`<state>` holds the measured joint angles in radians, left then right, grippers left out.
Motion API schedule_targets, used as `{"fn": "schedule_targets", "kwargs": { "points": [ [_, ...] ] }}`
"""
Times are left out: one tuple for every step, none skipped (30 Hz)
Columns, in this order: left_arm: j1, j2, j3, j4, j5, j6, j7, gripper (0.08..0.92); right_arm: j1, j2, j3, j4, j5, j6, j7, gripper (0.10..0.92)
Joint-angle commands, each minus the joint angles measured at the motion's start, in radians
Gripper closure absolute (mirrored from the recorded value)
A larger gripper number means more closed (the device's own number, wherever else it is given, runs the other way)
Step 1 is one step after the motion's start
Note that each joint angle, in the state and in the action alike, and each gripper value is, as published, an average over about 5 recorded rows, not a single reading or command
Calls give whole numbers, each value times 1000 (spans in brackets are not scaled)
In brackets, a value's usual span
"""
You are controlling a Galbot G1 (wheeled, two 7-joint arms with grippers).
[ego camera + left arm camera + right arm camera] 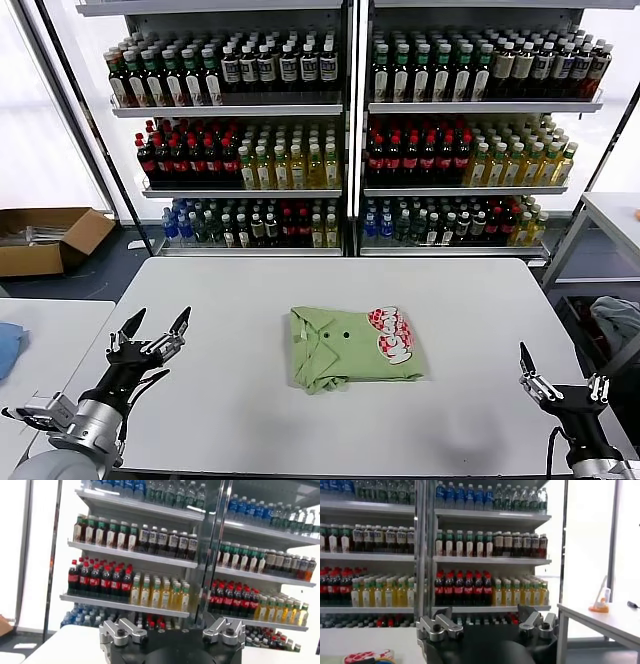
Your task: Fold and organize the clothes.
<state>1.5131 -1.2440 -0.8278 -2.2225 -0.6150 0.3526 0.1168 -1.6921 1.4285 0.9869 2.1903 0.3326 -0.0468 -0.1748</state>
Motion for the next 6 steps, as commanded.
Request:
{"fn": "schedule_targets", "kwargs": {
  "points": [
    [16,-11,-60,-4,0,-3,77,177,-30,13,37,1,17,14,-24,203],
    [17,-13,-68,-3,-5,-3,83,177,-32,13,36,0,17,15,-27,203],
    [20,-14,-75,-2,-9,-3,88,177,-32,14,34,0,16,16,-29,203],
    [22,-15,-81,0,-13,-3,92,177,-31,15,33,1,16,15,-31,203],
    [23,-15,-84,2,-14,-3,92,177,-30,15,32,2,15,15,-31,203],
    [24,-15,-87,3,-15,-3,93,177,-29,16,32,2,15,14,-31,203]
  ]
}}
